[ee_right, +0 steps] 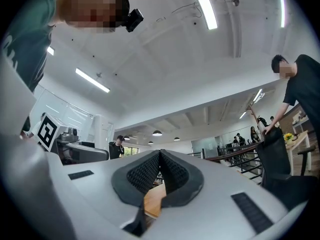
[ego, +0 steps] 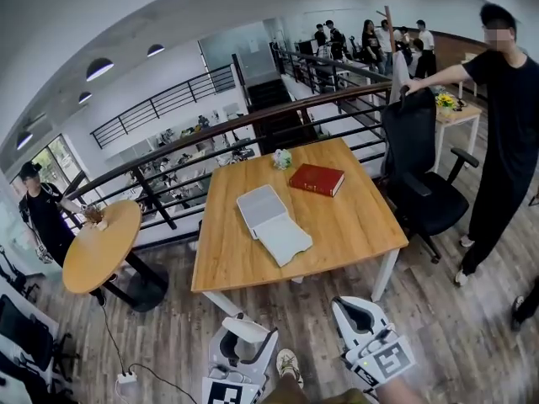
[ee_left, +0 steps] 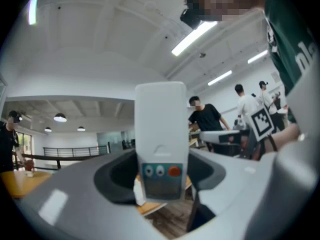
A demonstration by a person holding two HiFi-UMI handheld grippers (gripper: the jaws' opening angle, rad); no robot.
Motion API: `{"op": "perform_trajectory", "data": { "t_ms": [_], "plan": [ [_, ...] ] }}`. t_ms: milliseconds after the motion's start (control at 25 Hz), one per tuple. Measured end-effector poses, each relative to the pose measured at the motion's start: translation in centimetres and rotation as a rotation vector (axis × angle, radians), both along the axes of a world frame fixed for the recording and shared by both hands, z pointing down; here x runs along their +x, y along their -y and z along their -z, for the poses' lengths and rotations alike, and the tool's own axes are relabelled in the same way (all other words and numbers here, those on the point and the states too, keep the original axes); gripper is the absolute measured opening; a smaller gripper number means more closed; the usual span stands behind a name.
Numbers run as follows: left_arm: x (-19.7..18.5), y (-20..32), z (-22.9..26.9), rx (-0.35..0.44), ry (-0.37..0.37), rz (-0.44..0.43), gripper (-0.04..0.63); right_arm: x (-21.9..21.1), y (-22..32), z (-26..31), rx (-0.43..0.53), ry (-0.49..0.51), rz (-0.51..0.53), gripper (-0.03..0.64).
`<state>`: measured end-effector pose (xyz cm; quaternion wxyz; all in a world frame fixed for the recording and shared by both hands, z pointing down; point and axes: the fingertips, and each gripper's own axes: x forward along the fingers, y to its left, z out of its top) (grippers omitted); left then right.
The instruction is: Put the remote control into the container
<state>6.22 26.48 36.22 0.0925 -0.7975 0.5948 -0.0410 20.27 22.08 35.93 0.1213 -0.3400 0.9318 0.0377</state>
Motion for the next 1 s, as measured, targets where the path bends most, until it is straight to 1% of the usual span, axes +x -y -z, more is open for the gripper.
{"op": "perform_trajectory", "data": {
  "t_ms": [200,440,600,760,1000],
  "plan": [
    [-0.2,1.4,-0.5,0.024,0.012,-0.019,0.285,0.6,0.6,-0.6,0.026,-0.005,-0.034,0.018],
    [-1.5,4.2,-0.8,0.043,0.009,-0.042,0.285,-0.8,3.7,-0.4,0.043,-0.036,-0.066,0.018],
    [-3.3,7.5,-1.2,0.042,0.019,-0.061,0.285,-2.6,6.6,-0.3,0.042,-0.057,-0.078,0.018],
    [-5.4,11.4,-1.4,0.027,-0.006,-0.064,0.285,-4.9,10.0,-0.2,0.034,-0.081,-0.082,0.018],
    [-9.1,18.2,-1.8,0.001,-0.012,-0.075,0.285,-8.9,16.2,-0.3,0.026,-0.121,-0.090,0.018]
  ]
}}
